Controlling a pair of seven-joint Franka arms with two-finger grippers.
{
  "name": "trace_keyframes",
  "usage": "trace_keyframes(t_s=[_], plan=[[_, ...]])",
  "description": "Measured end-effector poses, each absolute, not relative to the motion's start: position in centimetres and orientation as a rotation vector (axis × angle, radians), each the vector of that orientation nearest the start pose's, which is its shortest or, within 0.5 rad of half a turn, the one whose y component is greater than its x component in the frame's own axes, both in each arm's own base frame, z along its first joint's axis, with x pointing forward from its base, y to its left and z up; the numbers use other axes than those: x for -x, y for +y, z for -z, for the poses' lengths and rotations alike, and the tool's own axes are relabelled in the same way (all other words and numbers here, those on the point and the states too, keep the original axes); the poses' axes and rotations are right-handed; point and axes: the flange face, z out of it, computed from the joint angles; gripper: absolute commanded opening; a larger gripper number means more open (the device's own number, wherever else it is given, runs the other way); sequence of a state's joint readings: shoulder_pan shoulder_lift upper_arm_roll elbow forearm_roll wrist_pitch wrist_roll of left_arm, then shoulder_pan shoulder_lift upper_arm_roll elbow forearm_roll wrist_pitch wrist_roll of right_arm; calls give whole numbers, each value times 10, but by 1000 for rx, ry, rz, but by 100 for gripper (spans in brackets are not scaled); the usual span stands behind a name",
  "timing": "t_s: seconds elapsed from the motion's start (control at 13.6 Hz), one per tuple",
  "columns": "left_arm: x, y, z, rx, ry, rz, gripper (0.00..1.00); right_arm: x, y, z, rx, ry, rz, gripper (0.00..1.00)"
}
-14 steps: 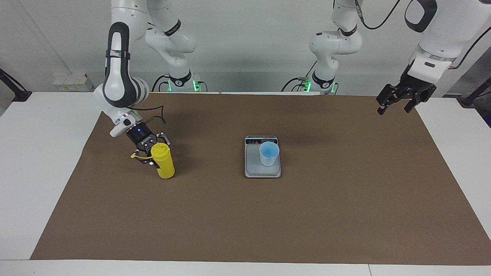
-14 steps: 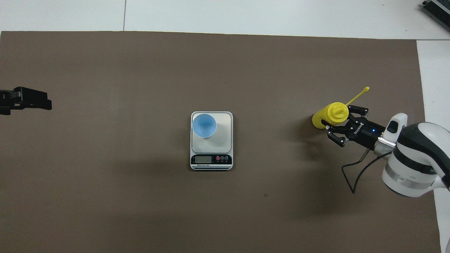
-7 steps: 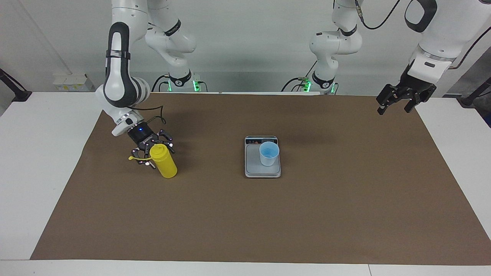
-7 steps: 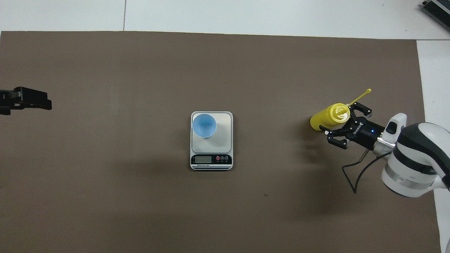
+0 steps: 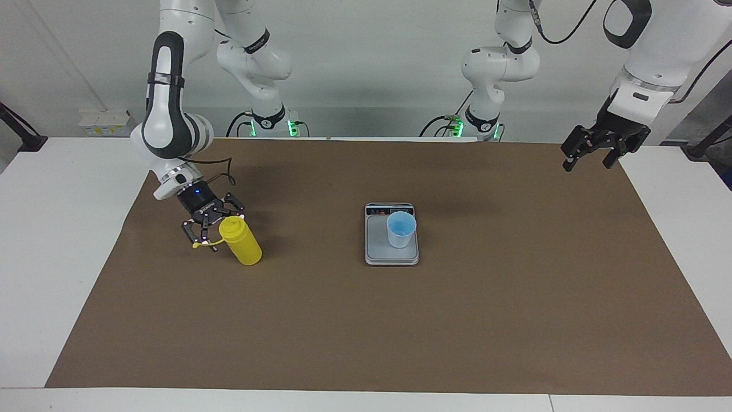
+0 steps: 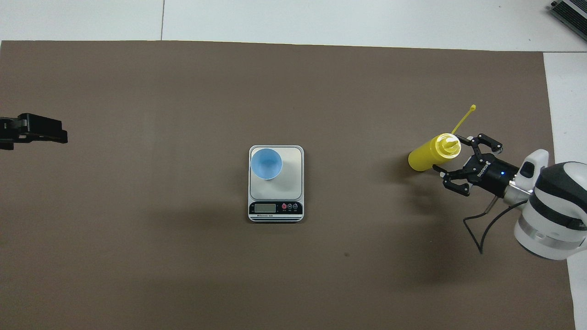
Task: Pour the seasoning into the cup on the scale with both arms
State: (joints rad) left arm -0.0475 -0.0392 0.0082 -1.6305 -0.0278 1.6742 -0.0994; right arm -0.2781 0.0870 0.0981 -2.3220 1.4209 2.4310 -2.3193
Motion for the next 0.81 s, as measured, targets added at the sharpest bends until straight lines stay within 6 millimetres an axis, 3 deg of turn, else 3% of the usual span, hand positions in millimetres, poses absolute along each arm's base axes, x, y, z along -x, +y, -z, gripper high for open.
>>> trace_keyframes(t_s=[0.51,0.81], plan=[[-552,-24,-627,3171,-98,128,100,-509,-134,-350,2327,-1552,1135,100],[-552,-24,-627,3171,-98,127,100,-517,-159,-396,2402,-1650,1067,100]])
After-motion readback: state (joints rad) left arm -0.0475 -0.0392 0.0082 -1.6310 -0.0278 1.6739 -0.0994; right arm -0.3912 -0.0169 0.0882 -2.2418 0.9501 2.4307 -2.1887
